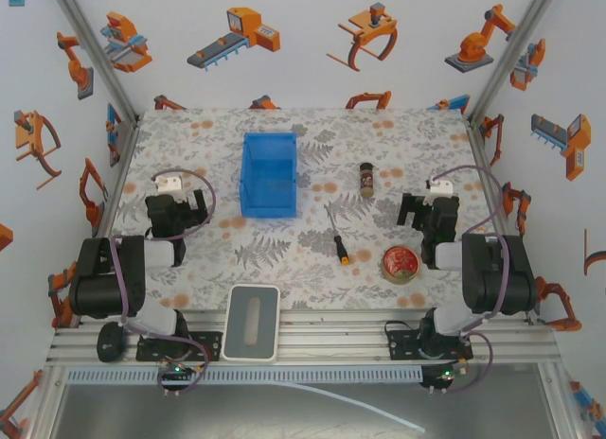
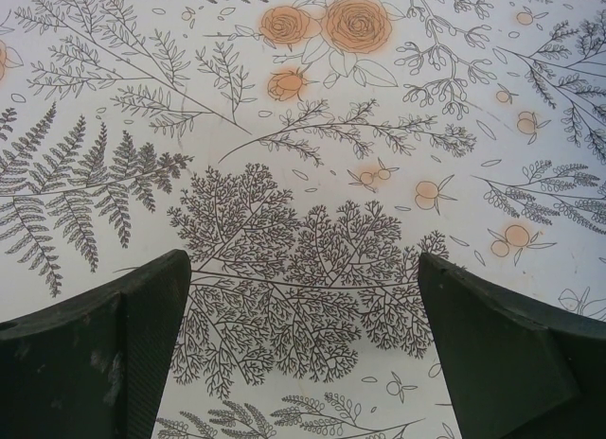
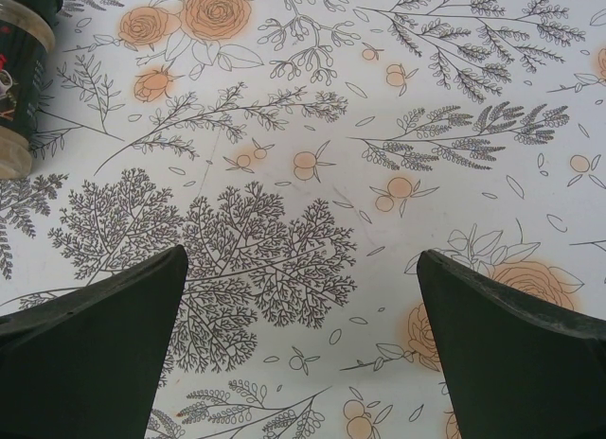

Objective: Put the screwdriver in the bin

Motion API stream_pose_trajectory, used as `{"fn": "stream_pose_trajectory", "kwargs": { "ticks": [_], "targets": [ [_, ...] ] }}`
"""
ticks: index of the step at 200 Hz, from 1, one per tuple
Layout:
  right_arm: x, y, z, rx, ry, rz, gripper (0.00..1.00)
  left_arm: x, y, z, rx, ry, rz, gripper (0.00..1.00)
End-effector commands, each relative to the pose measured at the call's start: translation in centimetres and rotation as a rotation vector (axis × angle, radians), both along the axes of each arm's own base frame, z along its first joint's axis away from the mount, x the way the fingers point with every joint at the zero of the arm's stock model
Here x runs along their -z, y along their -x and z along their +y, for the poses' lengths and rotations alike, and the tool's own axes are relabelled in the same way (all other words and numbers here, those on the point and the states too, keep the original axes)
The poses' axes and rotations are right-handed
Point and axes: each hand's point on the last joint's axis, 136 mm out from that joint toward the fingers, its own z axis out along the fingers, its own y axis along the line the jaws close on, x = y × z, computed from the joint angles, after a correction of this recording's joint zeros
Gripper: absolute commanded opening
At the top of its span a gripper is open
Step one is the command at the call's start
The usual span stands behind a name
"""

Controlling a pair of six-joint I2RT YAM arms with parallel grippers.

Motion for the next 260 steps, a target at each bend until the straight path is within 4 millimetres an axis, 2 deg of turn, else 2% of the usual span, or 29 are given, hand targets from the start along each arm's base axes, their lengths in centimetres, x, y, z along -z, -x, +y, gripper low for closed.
{"fn": "stream_pose_trajectory", "kwargs": {
  "ticks": [1,127,145,182,202,235,260],
  "targets": [
    [-1.3,-0.8,-0.3,0.01,0.007,-0.039,0.99,-0.4,-0.5,-0.2,-0.001,0.004,-0.009,0.97],
    [-1.3,-0.8,-0.3,0.011,0.006,-0.038,0.99,-0.4,-0.5,-0.2,-0.002,0.005,-0.008,0.97],
    [-1.2,-0.6,-1.6,0.089,0.01,-0.037,0.99,-0.3,-0.5,-0.2,0.0,0.004,-0.006,0.97],
    [-1.3,-0.6,-1.9,0.109,0.016,-0.039,0.99,-0.5,-0.5,-0.3,0.002,0.005,-0.006,0.97],
    [-2.2,-0.3,-2.1,0.12,0.016,-0.049,0.99,-1.4,-0.9,-0.4,0.008,-0.002,0.002,0.97],
    [-4.7,0.5,-2.8,0.168,0.02,-0.061,0.99,-3.0,-1.0,-0.6,0.026,-0.025,0.1,0.97],
    [-7.7,1.2,-3.4,0.224,0.001,-0.068,0.99,-4.2,-0.3,-1.0,0.053,-0.026,0.131,0.97]
  ]
}}
